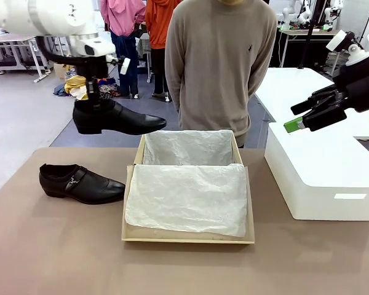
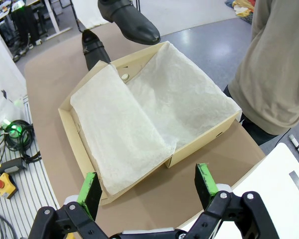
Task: Pack the shoes into the box.
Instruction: Place one shoe of the Shoes into the Shoes Box.
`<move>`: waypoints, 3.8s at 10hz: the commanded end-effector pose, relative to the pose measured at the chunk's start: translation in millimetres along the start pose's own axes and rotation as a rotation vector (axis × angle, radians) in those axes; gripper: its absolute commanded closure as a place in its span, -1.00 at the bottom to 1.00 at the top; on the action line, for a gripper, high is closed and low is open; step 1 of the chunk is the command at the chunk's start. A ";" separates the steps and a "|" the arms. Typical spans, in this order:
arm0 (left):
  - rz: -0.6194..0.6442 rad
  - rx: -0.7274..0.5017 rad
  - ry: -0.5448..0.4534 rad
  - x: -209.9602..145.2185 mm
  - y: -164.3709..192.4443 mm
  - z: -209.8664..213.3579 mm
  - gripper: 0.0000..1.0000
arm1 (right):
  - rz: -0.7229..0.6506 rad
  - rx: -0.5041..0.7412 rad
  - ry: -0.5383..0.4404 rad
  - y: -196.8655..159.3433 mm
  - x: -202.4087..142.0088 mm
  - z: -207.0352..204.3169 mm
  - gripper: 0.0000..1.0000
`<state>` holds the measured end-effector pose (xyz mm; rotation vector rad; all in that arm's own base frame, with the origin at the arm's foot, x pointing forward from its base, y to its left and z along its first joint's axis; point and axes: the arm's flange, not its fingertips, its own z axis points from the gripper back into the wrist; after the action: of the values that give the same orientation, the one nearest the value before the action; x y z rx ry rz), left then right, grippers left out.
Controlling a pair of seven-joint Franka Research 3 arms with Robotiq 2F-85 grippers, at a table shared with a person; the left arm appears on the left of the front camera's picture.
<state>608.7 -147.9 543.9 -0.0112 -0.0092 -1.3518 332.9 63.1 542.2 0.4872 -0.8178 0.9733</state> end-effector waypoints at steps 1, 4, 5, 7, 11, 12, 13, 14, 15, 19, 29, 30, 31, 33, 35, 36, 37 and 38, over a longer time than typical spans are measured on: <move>0.021 -0.018 0.012 25.1 -1.2 12.5 1.00 | 0.023 0.013 -0.022 -3.7 0.8 -1.1 -1.00; 0.047 -0.027 -0.026 68.6 -13.4 -0.1 1.00 | 0.023 0.013 -0.022 -3.7 0.8 -1.1 -1.00; 0.058 -0.019 -0.027 81.8 -17.3 -2.8 1.00 | 0.023 0.013 -0.022 -3.7 0.8 -1.1 -1.00; 0.030 -0.014 -0.014 102.8 -23.7 -13.3 1.00 | 0.023 0.013 -0.022 -3.7 0.8 -1.1 -1.00; 0.002 -0.040 -0.010 113.1 -30.6 -28.3 1.00 | 0.023 0.013 -0.022 -3.7 0.8 -1.1 -1.00; 0.002 -0.040 -0.010 113.1 -30.6 -28.3 1.00 | 0.023 0.013 -0.022 -3.7 0.8 -1.1 -1.00; 0.002 -0.040 -0.010 113.1 -30.6 -28.3 1.00 | 0.023 0.013 -0.022 -3.7 0.8 -1.1 -1.00; 0.002 -0.040 -0.010 113.1 -30.6 -28.3 1.00 | 0.023 0.013 -0.022 -3.7 0.8 -1.1 -1.00; 0.002 -0.040 -0.010 113.1 -30.6 -28.3 1.00 | 0.023 0.013 -0.022 -3.7 0.8 -1.1 -1.00; -0.029 -0.047 0.004 120.3 -32.0 -34.8 1.00 | 0.023 0.013 -0.022 -3.7 0.8 -1.1 -1.00; -0.136 0.019 0.013 213.1 -37.7 -51.5 1.00 | 0.023 0.013 -0.022 -3.7 0.8 -1.1 -1.00; -0.117 0.025 0.017 216.8 -37.7 -56.3 1.00 | 0.023 0.013 -0.022 -3.7 0.8 -1.1 -1.00; -0.122 0.024 0.025 217.9 -38.3 -62.6 1.00 | 0.023 0.013 -0.022 -3.7 0.8 -1.1 -1.00; -0.108 0.008 0.028 213.8 -37.9 -73.8 1.00 | 0.023 0.013 -0.022 -3.7 0.8 -1.1 -1.00; -0.092 0.008 0.031 211.3 -38.2 -85.5 1.00 | 0.023 0.013 -0.022 -3.7 0.8 -1.1 -1.00; -0.093 0.005 0.034 210.3 -37.4 -91.1 1.00 | 0.023 0.013 -0.022 -3.7 0.8 -1.1 -1.00; -0.086 0.000 0.033 209.5 -36.8 -95.8 1.00 | 0.023 0.013 -0.022 -3.7 0.8 -1.1 -1.00; -0.086 -0.008 0.033 210.5 -37.1 -101.6 1.00 | 0.023 0.013 -0.022 -3.7 0.8 -1.1 -1.00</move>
<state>620.3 -363.4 444.9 -0.0131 0.0302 -1.4627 332.9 63.1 542.2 0.4868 -0.8178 0.9737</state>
